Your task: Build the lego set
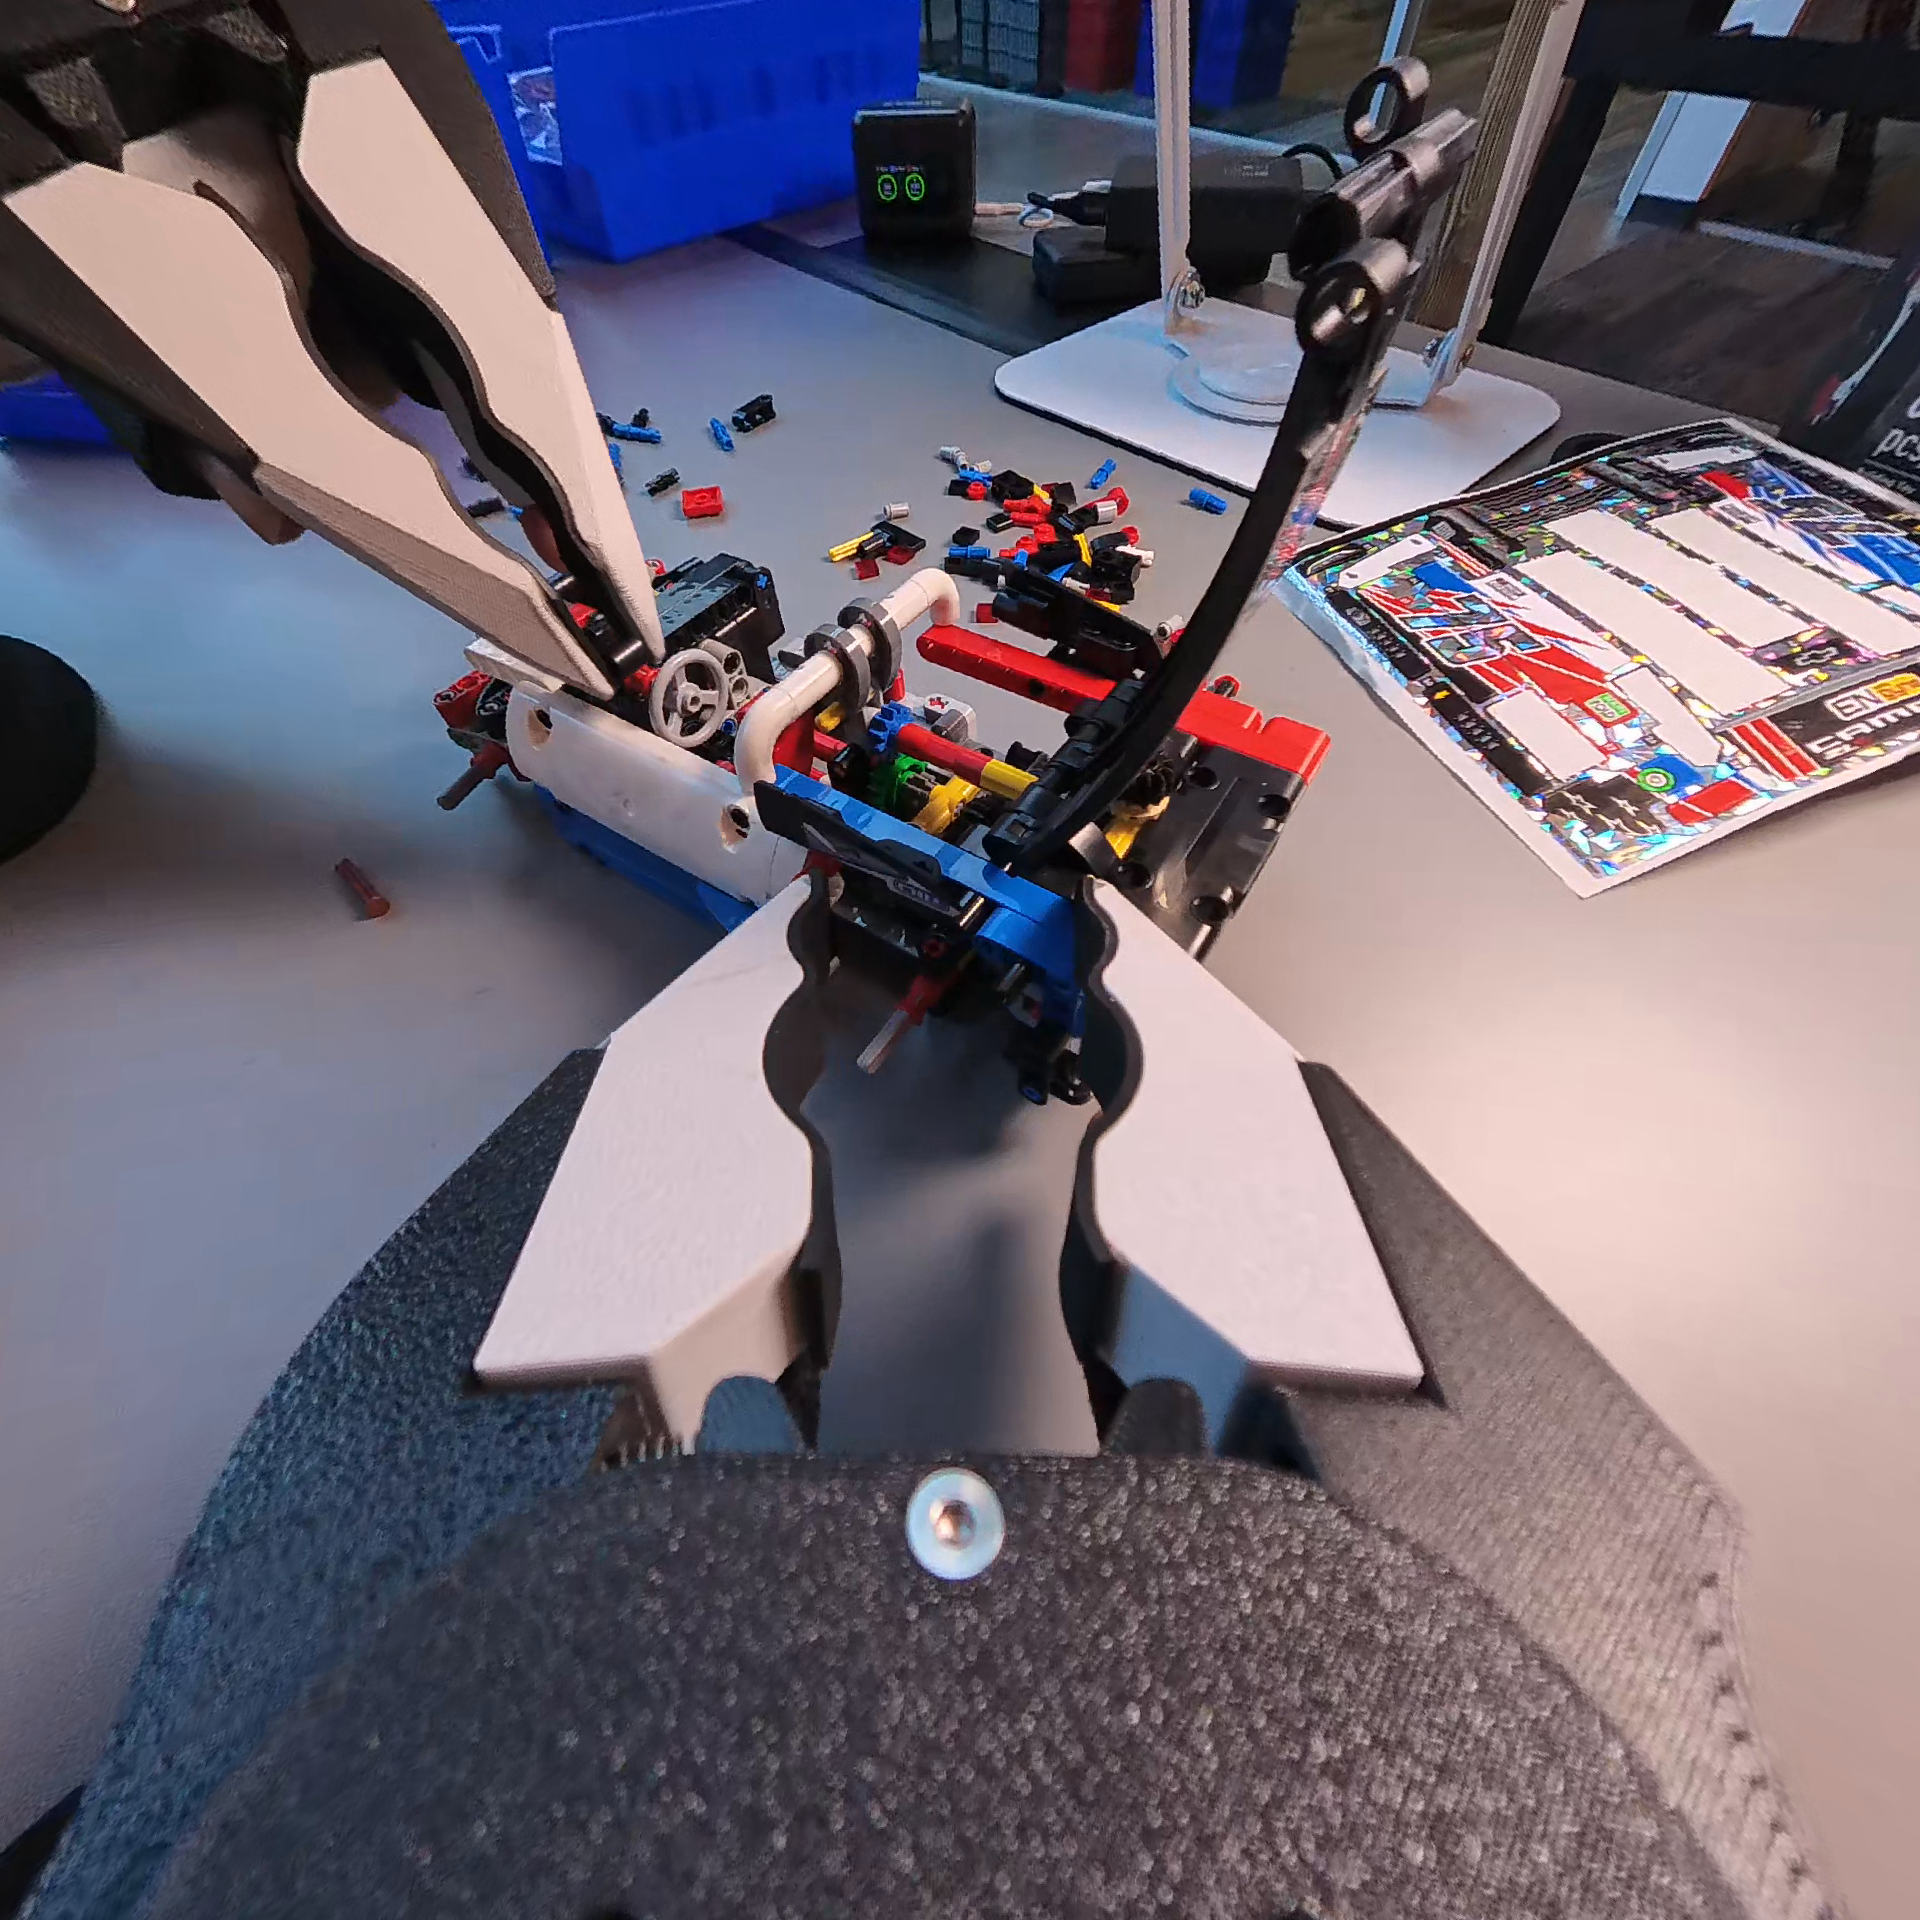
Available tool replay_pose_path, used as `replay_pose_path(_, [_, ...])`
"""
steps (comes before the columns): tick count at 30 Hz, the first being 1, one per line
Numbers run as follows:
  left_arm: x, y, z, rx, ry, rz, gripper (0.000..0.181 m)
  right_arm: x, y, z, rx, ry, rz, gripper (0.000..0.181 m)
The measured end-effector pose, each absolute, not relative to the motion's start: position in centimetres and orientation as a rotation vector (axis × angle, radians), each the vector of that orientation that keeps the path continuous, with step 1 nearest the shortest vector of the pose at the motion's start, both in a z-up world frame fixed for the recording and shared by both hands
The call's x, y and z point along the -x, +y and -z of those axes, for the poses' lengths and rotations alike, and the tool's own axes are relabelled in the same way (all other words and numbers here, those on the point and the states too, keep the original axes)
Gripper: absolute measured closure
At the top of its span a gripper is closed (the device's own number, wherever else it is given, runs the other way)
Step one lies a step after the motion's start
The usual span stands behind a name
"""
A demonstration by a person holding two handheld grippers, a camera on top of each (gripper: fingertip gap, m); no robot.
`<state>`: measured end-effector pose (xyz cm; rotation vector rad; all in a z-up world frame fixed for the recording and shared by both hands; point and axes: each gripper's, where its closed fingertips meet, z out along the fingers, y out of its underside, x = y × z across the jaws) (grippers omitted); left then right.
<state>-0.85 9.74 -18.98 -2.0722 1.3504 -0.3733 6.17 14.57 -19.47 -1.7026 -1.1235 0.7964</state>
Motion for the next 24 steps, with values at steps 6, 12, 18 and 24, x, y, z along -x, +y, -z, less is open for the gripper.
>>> replay_pose_path(6, [1.0, 9.8, 17.4, 1.994, 1.218, 0.421, 0.153, -6.7, 14.8, 19.0, 1.693, -1.087, -0.796, 0.134])
replay_pose_path(12, [4.7, 9.3, 17.4, 1.923, 0.937, 0.528, 0.096, -7.3, 17.2, 16.1, 1.655, -0.901, -0.843, 0.134])
replay_pose_path(18, [5.0, 9.2, 20.2, 1.963, 0.975, 0.423, 0.107, -6.9, 19.3, 14.6, 1.707, -0.781, -0.767, 0.169])
replay_pose_path(24, [5.0, 9.3, 20.4, 1.893, 0.991, 0.382, 0.112, -6.0, 18.4, 14.0, 1.631, -0.889, -0.383, 0.174])
